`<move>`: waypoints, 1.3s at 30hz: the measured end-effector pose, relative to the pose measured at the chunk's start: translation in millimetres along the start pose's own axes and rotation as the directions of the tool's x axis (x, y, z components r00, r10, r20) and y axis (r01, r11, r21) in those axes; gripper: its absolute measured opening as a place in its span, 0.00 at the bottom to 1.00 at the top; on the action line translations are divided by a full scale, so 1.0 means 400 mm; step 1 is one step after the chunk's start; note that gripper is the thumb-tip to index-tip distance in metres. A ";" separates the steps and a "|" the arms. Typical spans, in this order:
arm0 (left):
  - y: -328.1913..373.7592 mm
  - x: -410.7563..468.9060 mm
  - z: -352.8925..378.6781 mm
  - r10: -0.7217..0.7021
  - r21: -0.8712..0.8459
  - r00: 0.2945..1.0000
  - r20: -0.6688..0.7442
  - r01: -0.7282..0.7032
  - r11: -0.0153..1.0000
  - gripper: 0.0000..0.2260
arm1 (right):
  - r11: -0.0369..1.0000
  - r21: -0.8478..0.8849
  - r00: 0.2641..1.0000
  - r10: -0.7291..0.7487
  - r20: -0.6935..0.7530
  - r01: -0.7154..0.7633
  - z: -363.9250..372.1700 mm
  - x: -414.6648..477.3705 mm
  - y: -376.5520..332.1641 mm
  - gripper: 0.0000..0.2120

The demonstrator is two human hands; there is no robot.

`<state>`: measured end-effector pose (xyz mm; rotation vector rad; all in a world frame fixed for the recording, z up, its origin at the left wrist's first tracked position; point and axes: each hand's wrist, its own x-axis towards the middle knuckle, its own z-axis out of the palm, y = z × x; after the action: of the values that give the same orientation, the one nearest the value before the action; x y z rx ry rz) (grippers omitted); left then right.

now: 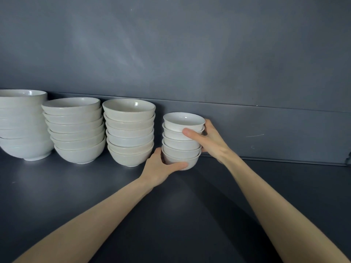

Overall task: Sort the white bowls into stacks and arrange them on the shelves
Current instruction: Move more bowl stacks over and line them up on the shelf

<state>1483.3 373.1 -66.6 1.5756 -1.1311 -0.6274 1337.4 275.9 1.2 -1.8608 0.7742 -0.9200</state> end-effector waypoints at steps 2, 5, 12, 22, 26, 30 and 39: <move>0.003 -0.001 0.000 -0.002 -0.011 1.000 0.000 0.002 1.000 0.47 | 1.000 -0.002 1.000 0.000 0.008 0.000 0.001 -0.001 -0.002 0.37; 0.004 -0.001 0.002 -0.004 -0.015 1.000 -0.002 0.003 1.000 0.41 | 1.000 -0.006 1.000 0.002 0.010 -0.002 0.001 -0.003 -0.003 0.36; 0.001 0.001 -0.002 -0.002 -0.030 1.000 0.012 0.003 1.000 0.38 | 1.000 -0.001 1.000 -0.002 0.002 0.002 0.002 -0.005 -0.001 0.30; 0.017 -0.009 -0.016 -0.048 0.048 0.998 0.042 0.046 0.998 0.43 | 0.998 -0.046 0.999 0.037 0.002 -0.036 0.002 -0.018 -0.022 0.37; 0.036 -0.026 -0.021 -0.068 0.205 0.997 0.048 0.056 0.977 0.29 | 0.990 -0.127 0.998 0.057 0.016 -0.055 -0.030 -0.046 -0.053 0.38; 0.080 -0.065 -0.032 -0.020 0.446 1.000 0.019 0.009 0.895 0.12 | 0.935 -0.349 0.997 0.071 0.000 -0.066 -0.117 -0.093 -0.068 0.34; 0.281 -0.133 0.149 0.109 0.547 0.911 0.398 -0.331 0.769 0.20 | 0.622 -0.770 0.988 0.136 -0.070 -0.140 -0.408 -0.273 -0.097 0.22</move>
<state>1372.1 393.9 12.0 1.8583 -1.9039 -0.3981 1148.3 307.4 58.8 -2.4794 1.4684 -0.4953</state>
